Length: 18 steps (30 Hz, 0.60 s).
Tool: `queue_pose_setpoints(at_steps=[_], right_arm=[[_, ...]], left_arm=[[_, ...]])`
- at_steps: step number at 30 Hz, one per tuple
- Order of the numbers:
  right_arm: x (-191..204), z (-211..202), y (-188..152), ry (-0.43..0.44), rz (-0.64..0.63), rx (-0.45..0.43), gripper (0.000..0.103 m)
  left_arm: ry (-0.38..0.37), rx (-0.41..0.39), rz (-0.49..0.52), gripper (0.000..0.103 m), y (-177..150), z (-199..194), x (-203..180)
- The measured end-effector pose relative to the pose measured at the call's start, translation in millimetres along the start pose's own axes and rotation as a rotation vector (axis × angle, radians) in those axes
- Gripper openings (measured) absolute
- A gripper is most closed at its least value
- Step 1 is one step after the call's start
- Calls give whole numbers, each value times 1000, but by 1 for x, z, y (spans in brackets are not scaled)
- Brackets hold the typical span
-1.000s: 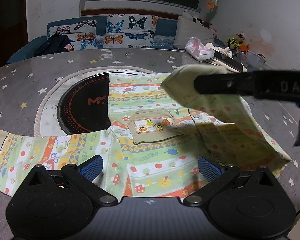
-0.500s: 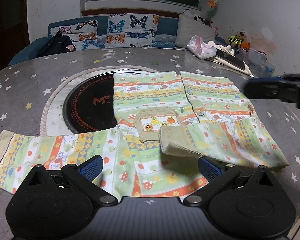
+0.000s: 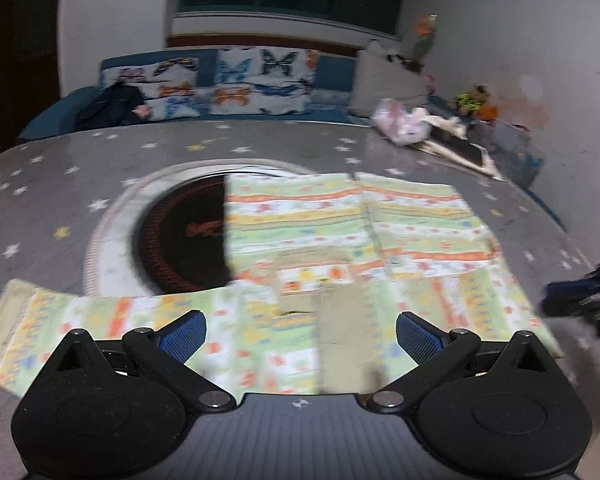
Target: Fold clothes
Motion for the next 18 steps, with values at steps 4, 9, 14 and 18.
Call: queue_pose_setpoints(at_steps=[4,9,14,18], right_arm=[[-5,17,-12,1,7,32,21],[-8,23,-14,2,6,39,18],[-10,25,16,-8,12,-39,19],[-6,48,27,-11,1,-44,18]], left_arm=[[-58,-15,42,91,6,8,-22],[-112,-20,73,74,6,19,-38],[-144,-3,59,72,4,32,-42],[-144,2,65,72,4,35,-43]])
Point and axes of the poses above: each gripper's, at about its wrist camera, not at the fingertips, and z roughly the way its jaws point, x to its left, y to its top, the point moved 8 cm from there along z, roughly the way its jaws point, and after that the axes turned 15 degrees about z, right-handed, at the moved point
